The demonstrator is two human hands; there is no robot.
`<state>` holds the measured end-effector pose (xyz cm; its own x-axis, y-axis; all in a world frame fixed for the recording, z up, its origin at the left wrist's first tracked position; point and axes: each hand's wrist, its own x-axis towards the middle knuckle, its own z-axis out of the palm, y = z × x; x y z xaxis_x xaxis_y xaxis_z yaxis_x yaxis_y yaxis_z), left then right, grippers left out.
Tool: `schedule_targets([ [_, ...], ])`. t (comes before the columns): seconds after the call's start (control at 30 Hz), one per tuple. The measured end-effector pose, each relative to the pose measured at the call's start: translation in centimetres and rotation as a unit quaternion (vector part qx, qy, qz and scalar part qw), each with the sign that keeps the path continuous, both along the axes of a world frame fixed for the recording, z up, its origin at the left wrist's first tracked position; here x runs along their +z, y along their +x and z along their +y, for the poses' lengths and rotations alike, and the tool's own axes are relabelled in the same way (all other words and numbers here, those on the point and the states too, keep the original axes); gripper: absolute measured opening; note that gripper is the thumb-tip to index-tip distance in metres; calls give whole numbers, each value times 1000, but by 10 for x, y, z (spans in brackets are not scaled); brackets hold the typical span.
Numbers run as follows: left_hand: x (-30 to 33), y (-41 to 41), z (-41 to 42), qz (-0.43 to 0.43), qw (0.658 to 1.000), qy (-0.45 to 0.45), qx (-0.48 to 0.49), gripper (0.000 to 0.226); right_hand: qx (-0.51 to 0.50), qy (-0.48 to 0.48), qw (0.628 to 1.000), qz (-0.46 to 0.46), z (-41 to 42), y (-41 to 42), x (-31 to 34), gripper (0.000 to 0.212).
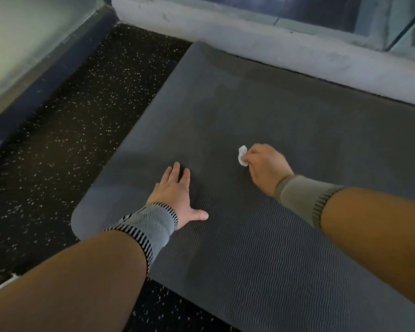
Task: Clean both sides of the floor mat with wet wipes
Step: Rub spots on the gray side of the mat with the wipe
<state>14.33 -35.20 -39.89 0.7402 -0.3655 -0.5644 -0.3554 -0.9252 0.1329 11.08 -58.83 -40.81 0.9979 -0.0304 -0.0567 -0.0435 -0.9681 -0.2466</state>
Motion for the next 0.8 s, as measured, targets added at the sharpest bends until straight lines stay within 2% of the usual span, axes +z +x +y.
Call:
schedule_targets([
  [0.03,-1,-4,4,-11,1000,-11,2,121,-13,0,1000,3,11,-8,-1,28],
  [0.07,-2,-8,10,-22,1000,-19,-2,117,18,24,1000,-4,29,-22,-2,30],
  [0.13,-2,-14,21,-39,999,-24,-20,109,147,103,984,9,67,-58,1,29],
  [0.2,0,-15,29,-48,998,-22,-29,103,277,109,953,54,73,-71,6,20],
  [0.23,2,-15,31,-47,998,-20,-29,101,304,93,946,59,64,-63,8,20],
  [0.27,3,-15,31,-46,998,-17,-27,99,283,62,956,52,50,-50,8,20],
  [0.37,9,-18,28,-29,999,-7,-18,92,75,-14,997,31,12,-20,4,24],
  [0.43,13,-19,24,-23,1000,-10,-13,86,43,-28,998,45,23,-23,3,24],
  [0.5,18,-19,21,-30,999,-37,-3,75,101,14,990,101,48,-38,8,24],
  [0.53,21,-19,18,-36,997,-64,15,69,98,50,986,125,52,-41,14,25],
  [0.6,31,-16,10,-22,986,-138,86,58,-25,164,975,148,48,-35,33,21],
  [0.63,37,-15,5,7,974,-180,134,53,-102,245,953,147,43,-32,42,17],
  [0.7,46,-14,-8,116,934,-255,223,46,-202,424,869,155,41,-32,58,11],
  [0.77,57,-16,-18,246,875,-304,285,38,-228,544,787,182,47,-39,71,10],
  [0.8,62,-18,-22,293,842,-325,314,34,-227,577,759,200,50,-43,76,9],
])
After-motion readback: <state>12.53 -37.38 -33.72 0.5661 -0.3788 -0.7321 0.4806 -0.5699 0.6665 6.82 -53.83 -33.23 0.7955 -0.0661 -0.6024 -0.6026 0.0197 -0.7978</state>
